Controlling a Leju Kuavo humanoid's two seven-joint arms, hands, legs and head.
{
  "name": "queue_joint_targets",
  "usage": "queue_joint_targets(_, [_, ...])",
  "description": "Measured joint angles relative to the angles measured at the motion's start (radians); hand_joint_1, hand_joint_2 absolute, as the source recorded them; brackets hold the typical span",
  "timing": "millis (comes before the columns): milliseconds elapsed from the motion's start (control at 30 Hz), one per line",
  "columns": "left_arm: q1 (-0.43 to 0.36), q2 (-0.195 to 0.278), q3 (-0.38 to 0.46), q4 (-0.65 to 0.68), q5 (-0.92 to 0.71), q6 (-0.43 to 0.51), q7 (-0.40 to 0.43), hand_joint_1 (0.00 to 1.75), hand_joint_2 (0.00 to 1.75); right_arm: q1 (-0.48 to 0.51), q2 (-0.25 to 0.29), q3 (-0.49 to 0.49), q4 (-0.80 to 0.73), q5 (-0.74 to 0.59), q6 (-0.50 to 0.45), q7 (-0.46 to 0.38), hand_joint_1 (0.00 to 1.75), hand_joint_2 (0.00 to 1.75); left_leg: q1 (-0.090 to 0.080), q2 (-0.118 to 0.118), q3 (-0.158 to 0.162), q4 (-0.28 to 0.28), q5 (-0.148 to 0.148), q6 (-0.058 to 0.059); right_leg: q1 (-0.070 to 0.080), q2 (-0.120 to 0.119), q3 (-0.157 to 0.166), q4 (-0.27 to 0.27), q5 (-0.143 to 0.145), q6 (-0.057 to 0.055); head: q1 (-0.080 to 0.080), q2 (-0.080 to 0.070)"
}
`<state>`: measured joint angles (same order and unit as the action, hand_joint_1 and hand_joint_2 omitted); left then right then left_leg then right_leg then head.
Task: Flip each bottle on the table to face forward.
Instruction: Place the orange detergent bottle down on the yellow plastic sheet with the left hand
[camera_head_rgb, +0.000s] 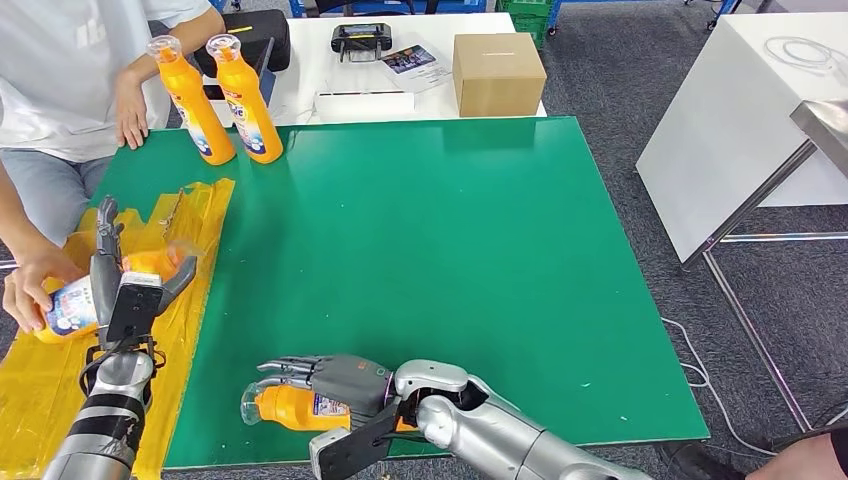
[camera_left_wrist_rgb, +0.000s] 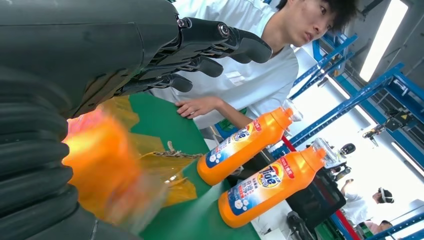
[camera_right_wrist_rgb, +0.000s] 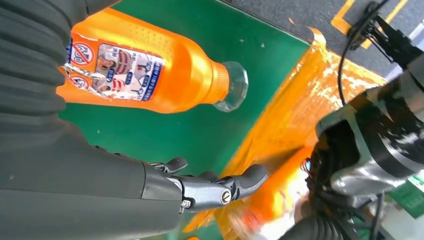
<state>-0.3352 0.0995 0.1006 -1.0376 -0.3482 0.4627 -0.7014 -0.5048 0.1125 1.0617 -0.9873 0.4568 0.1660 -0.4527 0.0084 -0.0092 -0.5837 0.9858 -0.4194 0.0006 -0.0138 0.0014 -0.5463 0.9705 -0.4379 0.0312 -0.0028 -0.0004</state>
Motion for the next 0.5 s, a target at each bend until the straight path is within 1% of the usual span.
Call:
queue_joint_targets(133, [0.0,-0.001,-0.004,0.0,0.007,0.001,0.0,0.0,1.75,-0.022,0.0,0.034,0.033,0.039,-0.031,0.025,0.0,1.75,0.0,0.0,0.0,0.0,0.0,0.0,0.0,0.0,0.0,0.0,0.0,0.0,0.0,0.0])
queue_joint_targets(300, [0.002,-0.001,-0.009,0.0,0.015,0.001,0.0,0.0,1.75,-0.041,0.0,0.071,0.072,0.093,-0.097,0.07,0.0,1.75,0.0,0.0,0.0,0.0,0.0,0.0,0.0,0.0,0.0,0.0,0.0,0.0,0.0,0.0])
queue_joint_targets(500, [0.004,-0.001,-0.01,0.0,0.016,0.0,0.0,0.0,1.75,-0.051,0.0,0.095,0.098,0.105,-0.112,0.082,0.0,1.75,0.0,0.0,0.0,0.0,0.0,0.0,0.0,0.0,0.0,0.0,0.0,0.0,0.0,0.0])
